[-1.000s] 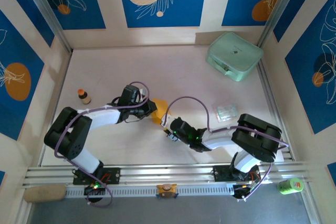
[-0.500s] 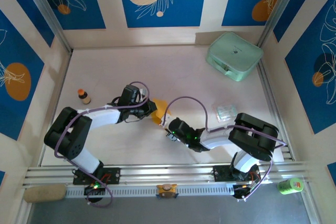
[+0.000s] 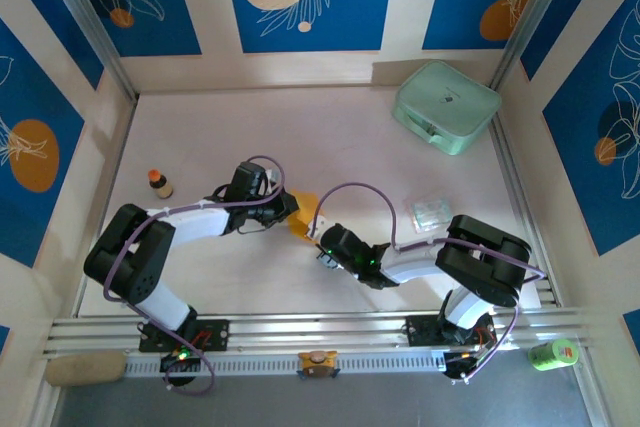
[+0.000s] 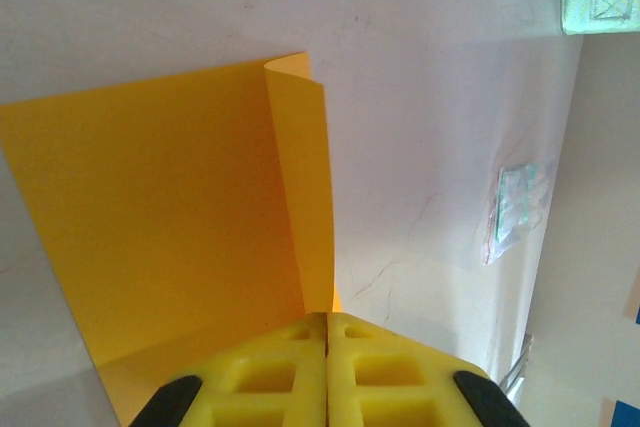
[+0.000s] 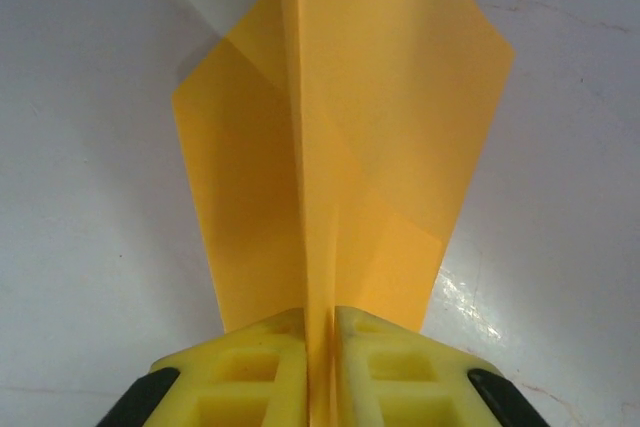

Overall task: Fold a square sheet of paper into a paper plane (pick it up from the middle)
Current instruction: Fourth fold the wing at the center of the table.

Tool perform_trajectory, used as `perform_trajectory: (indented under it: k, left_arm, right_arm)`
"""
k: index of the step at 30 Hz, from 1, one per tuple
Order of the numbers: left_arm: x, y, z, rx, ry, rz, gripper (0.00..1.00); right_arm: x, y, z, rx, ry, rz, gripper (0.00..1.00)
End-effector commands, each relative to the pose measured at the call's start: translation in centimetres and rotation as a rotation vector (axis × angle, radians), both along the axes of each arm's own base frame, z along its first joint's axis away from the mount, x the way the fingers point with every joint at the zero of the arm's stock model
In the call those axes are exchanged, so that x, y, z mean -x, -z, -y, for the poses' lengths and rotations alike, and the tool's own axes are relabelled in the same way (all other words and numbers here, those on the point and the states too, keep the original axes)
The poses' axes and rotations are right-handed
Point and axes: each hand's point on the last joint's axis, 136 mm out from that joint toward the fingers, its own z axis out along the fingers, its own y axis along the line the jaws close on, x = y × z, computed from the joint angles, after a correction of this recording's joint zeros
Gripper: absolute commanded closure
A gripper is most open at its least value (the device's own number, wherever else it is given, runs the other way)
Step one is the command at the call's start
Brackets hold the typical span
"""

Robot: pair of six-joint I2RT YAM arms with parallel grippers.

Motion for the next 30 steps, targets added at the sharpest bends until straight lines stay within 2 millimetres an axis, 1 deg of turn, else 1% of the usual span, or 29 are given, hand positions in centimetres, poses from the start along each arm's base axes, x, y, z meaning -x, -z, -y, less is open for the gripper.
perform_trajectory:
  k: [1, 3, 5, 7, 9, 12, 15, 23, 30]
  left_arm:
    - [-0.1, -1.1, 0.1, -0.009, 0.013, 0.028, 0.90]
    - [-0.1, -1.2, 0.0, -0.013, 0.009, 0.032, 0.88]
    - [-0.1, -1.1, -0.1, -0.020, 0.005, 0.032, 0.82]
    - [-0.1, -1.3, -0.2, -0.023, 0.001, 0.039, 0.79]
    - [-0.2, -1.4, -0.5, -0.032, -0.010, 0.046, 0.68]
    - [-0.2, -1.7, -1.0, -0.051, -0.024, 0.058, 0.60]
    - [-0.1, -1.8, -1.3, -0.069, -0.034, 0.061, 0.55]
    - [-0.1, -1.7, -1.6, -0.082, -0.040, 0.058, 0.53]
    - [-0.1, -1.8, -1.5, -0.079, -0.039, 0.060, 0.53]
  right_arm:
    - [-0.7, -1.0, 0.0, -0.046, 0.042, 0.001, 0.88]
    - [-0.7, -1.0, 0.0, -0.056, 0.048, -0.013, 0.90]
    - [-0.6, -0.8, 0.0, -0.062, 0.049, -0.026, 0.91]
    - [-0.6, -0.7, 0.0, -0.067, 0.052, -0.039, 0.93]
    - [-0.5, -0.5, 0.0, -0.077, 0.056, -0.064, 0.94]
    - [-0.4, 0.2, 0.0, -0.091, 0.072, -0.119, 0.94]
    - [-0.2, 0.7, -0.1, -0.113, 0.077, -0.166, 0.94]
    - [0.1, 1.4, 0.0, -0.197, 0.106, -0.284, 0.93]
    - [0.7, 2.3, 0.0, -0.253, 0.117, -0.396, 0.91]
